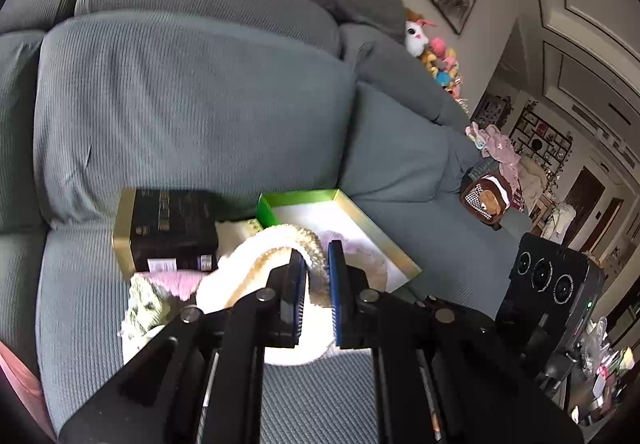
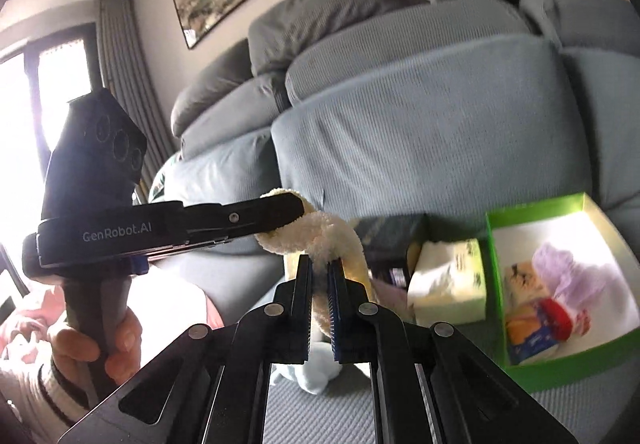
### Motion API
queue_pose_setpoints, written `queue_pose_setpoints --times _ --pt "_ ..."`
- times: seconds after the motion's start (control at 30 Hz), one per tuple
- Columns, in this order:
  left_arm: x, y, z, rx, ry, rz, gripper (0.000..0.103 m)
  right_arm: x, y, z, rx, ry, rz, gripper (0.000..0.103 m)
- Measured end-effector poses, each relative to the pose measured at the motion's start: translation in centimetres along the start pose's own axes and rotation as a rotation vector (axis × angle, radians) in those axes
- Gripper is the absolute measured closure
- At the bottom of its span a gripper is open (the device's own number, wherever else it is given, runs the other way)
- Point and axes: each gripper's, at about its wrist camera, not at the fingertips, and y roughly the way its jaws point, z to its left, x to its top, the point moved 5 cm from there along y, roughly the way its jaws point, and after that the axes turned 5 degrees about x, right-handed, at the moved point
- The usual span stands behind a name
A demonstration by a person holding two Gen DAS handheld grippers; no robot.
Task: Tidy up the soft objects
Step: 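Carry the cream towel into the green box and open both tools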
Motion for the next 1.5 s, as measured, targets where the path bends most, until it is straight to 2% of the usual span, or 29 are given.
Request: queue_pose_setpoints --times 0.43,0.57,0.77,0.93,1.33,1.5 --pt "1.7 -1.9 -4.0 -0.016 0.070 -0.051 0.095 2.6 -4.1 1.1 -0.031 -0.051 -0.082 0.094" --pt "2.2 -1.4 -4.9 -0.029 0.074 -0.036 0.095 3.2 -5.1 0.8 -0.047 -0.064 -0.098 0.095" --pt "2.9 0.9 -6.5 -0.064 0.062 0.016 0.095 3.8 -6.7 -0.3 -0.089 -0.073 -0.113 0.095" --pt "3.8 3.6 -8.5 -0.079 0.092 0.051 0.095 4.6 -7.7 -2.7 -0.145 -0.072 -0.109 0.094" --pt "9.2 10.4 -14.0 -0.102 0.164 0.051 0.095 10.1 -9.8 -9.2 -0.291 -0.107 -0.177 0.094" --pt "9.7 14.2 -14.5 -0.089 0.178 0.072 0.095 11.1 -9.0 -12.8 -0.335 -0.094 -0.151 0.094"
